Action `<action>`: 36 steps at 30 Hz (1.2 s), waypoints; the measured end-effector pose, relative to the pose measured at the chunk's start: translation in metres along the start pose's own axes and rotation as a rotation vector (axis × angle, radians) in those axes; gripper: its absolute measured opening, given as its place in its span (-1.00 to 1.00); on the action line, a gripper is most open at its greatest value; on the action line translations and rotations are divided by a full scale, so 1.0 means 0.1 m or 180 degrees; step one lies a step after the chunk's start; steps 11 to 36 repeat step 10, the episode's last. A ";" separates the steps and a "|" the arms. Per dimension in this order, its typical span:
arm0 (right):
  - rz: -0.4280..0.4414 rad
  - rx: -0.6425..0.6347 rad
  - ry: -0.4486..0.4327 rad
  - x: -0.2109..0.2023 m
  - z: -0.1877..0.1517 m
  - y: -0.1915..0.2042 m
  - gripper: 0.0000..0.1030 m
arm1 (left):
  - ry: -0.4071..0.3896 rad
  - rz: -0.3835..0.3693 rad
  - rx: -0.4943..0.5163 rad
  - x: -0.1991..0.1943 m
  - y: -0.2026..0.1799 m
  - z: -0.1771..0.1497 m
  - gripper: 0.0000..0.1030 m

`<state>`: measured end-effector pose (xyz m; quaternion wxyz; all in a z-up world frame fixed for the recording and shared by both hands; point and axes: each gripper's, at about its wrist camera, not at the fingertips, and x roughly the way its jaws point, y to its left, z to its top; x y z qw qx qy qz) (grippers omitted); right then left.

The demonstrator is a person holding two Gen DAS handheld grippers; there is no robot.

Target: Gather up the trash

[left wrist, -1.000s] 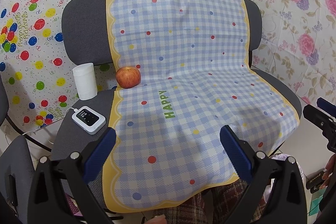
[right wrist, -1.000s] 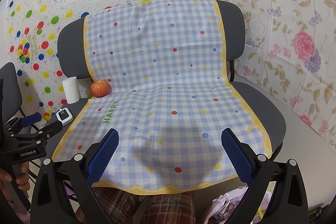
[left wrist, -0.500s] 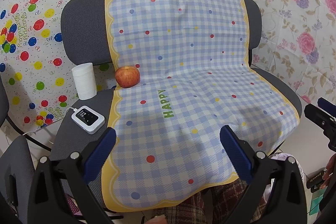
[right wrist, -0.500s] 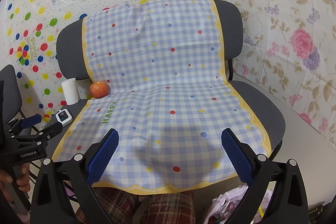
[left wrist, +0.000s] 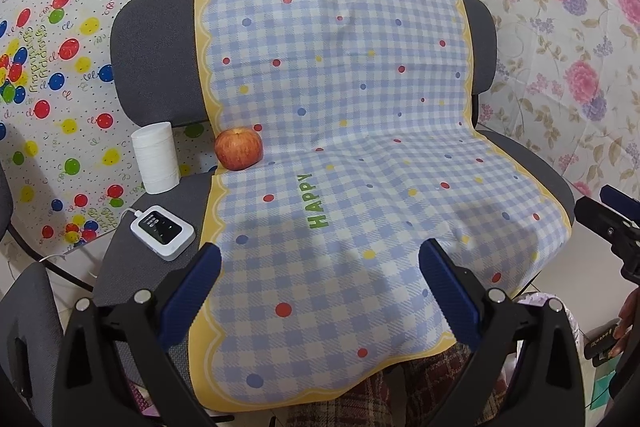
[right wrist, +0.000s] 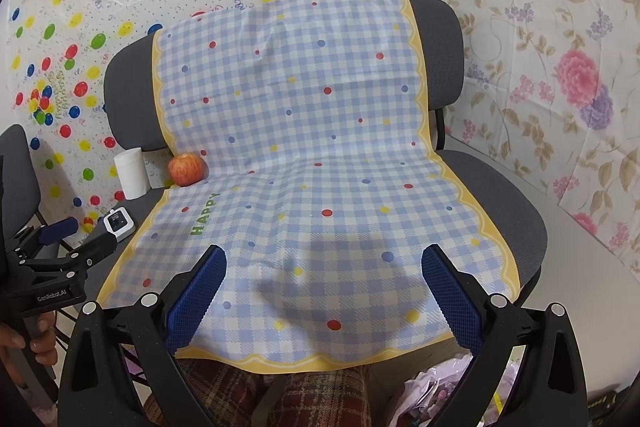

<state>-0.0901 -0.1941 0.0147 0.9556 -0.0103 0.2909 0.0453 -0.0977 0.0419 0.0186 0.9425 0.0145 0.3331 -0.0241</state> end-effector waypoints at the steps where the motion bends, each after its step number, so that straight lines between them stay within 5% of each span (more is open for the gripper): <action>1: -0.0016 -0.0006 0.0008 0.04 0.02 -0.01 0.88 | 0.0014 -0.0012 -0.0001 0.04 0.00 0.01 0.87; 10: -0.0389 -0.0220 0.0263 1.14 0.32 -0.62 0.88 | 0.0144 -0.0111 0.0080 0.52 -0.08 0.04 0.87; 36: -0.0389 -0.0220 0.0263 1.14 0.32 -0.62 0.88 | 0.0144 -0.0111 0.0080 0.52 -0.08 0.04 0.87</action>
